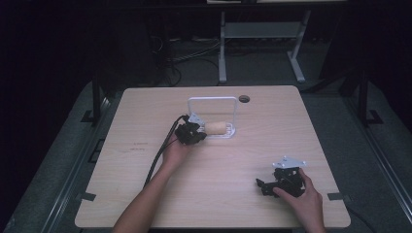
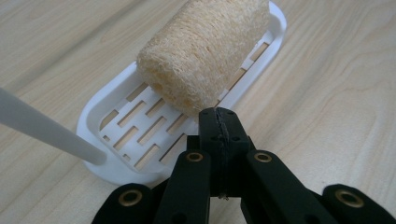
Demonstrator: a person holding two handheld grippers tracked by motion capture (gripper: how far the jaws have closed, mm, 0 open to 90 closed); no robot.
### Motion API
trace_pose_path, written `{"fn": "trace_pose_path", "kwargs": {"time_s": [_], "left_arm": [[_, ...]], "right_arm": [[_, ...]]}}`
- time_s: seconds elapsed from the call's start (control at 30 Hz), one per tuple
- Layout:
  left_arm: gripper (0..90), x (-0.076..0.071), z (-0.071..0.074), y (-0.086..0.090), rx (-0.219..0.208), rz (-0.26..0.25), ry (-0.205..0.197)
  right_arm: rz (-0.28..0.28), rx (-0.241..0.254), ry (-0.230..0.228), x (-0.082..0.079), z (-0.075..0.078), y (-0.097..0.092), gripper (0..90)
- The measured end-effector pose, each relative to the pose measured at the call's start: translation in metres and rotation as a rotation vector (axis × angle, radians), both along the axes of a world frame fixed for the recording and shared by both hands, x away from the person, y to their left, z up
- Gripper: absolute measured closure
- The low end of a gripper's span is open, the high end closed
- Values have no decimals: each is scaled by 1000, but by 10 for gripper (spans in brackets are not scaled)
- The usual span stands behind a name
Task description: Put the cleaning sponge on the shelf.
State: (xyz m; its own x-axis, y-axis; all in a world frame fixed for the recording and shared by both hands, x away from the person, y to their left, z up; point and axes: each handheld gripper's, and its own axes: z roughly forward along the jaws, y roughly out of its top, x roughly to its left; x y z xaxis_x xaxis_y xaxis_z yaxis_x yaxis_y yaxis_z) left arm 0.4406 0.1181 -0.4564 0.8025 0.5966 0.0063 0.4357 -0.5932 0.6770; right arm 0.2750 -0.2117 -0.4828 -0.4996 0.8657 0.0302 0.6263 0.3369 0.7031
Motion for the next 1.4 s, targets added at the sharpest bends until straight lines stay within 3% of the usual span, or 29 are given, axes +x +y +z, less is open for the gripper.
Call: {"fn": "trace_pose_path", "kwargs": {"time_s": [0.33, 0.63, 0.9, 1.07, 1.33, 1.4], "left_arm": [[899, -5, 3, 3, 1, -5, 15], [835, -11, 8, 12, -38, 10, 31], [599, -16, 15, 17, -57, 26, 13], [403, -19, 18, 18, -72, 41, 12], [183, -25, 24, 21, -55, 44, -10], [137, -27, 24, 21, -27, 31, -19]], "right_arm": [[0, 0, 0, 0, 0, 0, 16], [0, 0, 0, 0, 0, 0, 16], [0, 0, 0, 0, 0, 0, 16], [0, 0, 0, 0, 0, 0, 16], [0, 0, 0, 0, 0, 0, 16], [0, 0, 0, 0, 0, 0, 16]]}}
